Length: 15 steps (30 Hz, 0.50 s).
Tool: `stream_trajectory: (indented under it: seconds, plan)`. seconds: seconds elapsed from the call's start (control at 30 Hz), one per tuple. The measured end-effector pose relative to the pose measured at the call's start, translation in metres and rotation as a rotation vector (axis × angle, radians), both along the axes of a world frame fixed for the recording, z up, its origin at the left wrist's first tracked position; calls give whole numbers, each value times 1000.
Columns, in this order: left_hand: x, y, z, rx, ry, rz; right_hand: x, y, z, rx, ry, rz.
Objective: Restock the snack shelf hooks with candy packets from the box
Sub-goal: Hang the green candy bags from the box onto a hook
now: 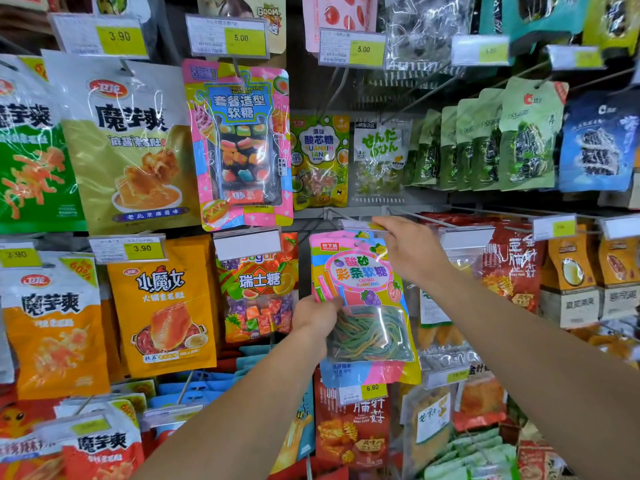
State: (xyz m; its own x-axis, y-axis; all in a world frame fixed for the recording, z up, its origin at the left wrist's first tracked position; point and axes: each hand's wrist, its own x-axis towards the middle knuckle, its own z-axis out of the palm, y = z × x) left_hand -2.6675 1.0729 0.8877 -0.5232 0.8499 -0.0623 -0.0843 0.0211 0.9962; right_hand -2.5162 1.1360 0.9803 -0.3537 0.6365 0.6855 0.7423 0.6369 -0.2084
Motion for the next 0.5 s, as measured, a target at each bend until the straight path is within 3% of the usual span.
stream_trajectory:
  seconds: [0.27,0.5]
  plan:
    - [-18,1,-4,9,65,-85,8,-6,-41,-83,196,0]
    - [-20,11,-18,-21,29,-126,12,-1,-95,-307,227,-10]
